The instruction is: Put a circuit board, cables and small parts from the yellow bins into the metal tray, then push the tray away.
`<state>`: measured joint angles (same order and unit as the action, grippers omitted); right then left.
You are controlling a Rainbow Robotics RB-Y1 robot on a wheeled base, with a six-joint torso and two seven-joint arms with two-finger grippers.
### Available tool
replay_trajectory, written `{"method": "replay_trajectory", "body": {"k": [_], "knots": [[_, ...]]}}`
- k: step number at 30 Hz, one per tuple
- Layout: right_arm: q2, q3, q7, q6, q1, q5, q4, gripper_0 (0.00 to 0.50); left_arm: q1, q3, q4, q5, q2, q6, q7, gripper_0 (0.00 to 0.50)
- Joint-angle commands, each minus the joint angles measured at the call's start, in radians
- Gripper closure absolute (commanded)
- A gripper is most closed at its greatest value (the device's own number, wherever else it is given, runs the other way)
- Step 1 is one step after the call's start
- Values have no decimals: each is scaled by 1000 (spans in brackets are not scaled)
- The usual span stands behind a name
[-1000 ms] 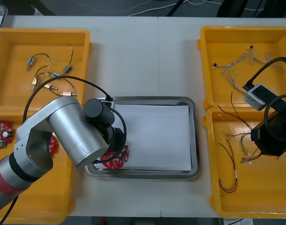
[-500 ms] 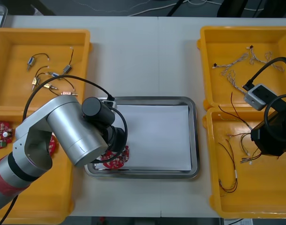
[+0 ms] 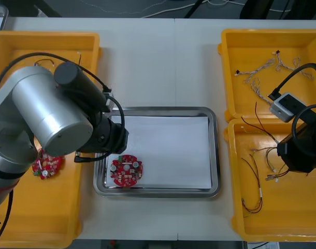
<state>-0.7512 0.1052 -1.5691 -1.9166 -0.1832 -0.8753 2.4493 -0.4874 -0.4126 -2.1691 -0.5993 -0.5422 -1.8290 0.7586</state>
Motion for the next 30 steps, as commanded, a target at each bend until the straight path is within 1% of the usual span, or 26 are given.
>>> {"method": "replay_trajectory", "body": {"k": [1, 4, 6, 7, 9, 11, 14, 19, 20, 21, 26, 28, 30], "knots": [[-33, -10, -45, -3, -19, 6, 28, 500, -69, 107, -40, -50, -13, -47, 13, 0], [-30, -18, -42, -3, -19, 2, 27, 500, -76, 163, -40, -80, -31, -61, 22, 0], [-36, -21, -40, -3, -33, -2, 34, 500, -74, 212, -40, -119, -58, -61, 30, 0], [-36, -21, -40, -3, -36, -5, 34, 500, -74, 222, -40, -125, -64, -62, 33, 0], [-36, -24, -48, -3, -53, -22, 36, 500, -74, 265, -35, -155, -93, -70, 44, 0], [-37, -36, -51, -3, -65, -36, 36, 500, -74, 296, -31, -168, -111, -84, 64, 0], [-37, -71, -55, -3, -93, -39, 43, 500, -72, 340, -21, -171, -133, -91, 108, 0], [-37, -196, -65, -3, -176, -17, 73, 500, -69, 431, 57, -189, -179, -91, 214, 0], [-37, -196, -65, -3, -176, -17, 73, 500, -69, 431, 57, -189, -179, -91, 214, 0], [-37, -240, -65, -3, -203, -16, 76, 500, -68, 449, 89, -189, -193, -91, 243, 0], [-36, -358, -72, -3, -266, 4, 77, 500, -69, 477, 166, -188, -236, -88, 311, 0], [-37, -389, -77, -3, -282, 13, 76, 500, -68, 480, 184, -181, -242, -75, 327, 0], [-37, -472, -86, 7, -323, 45, 74, 500, -69, 488, 238, -166, -260, -36, 381, 0]]}}
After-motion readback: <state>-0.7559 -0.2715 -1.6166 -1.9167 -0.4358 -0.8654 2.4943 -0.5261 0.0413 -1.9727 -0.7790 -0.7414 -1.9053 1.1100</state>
